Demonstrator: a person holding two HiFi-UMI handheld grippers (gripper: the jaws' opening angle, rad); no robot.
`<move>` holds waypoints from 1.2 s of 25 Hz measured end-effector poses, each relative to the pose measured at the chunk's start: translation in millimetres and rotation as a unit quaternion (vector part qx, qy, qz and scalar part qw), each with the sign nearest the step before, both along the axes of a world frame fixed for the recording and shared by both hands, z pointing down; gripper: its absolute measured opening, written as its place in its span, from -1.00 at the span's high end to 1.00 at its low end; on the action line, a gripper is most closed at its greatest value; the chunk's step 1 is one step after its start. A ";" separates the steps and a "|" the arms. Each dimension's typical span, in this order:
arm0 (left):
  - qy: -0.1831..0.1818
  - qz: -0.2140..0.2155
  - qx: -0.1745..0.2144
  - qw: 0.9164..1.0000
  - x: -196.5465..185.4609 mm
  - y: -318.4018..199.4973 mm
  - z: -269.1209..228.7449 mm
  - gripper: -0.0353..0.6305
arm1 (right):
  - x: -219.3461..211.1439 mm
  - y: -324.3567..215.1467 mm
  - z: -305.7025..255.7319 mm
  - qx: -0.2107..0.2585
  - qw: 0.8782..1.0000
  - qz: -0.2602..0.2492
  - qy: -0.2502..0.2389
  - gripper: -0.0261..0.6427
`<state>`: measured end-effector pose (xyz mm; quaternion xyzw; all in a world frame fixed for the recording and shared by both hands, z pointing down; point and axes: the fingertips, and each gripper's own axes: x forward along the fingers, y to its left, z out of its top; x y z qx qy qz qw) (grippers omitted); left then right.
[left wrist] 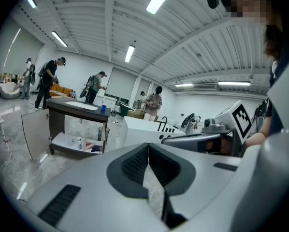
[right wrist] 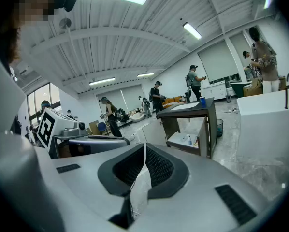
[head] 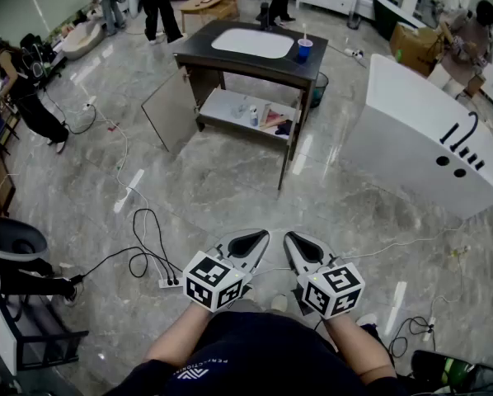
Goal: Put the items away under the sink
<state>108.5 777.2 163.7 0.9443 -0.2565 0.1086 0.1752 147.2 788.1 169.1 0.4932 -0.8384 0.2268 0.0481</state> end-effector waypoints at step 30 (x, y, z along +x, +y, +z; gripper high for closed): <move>-0.012 0.036 0.005 0.999 -42.1 -35.2 9.7 0.86 | -53.7 -46.4 10.2 -0.014 1.000 0.003 0.001 0.80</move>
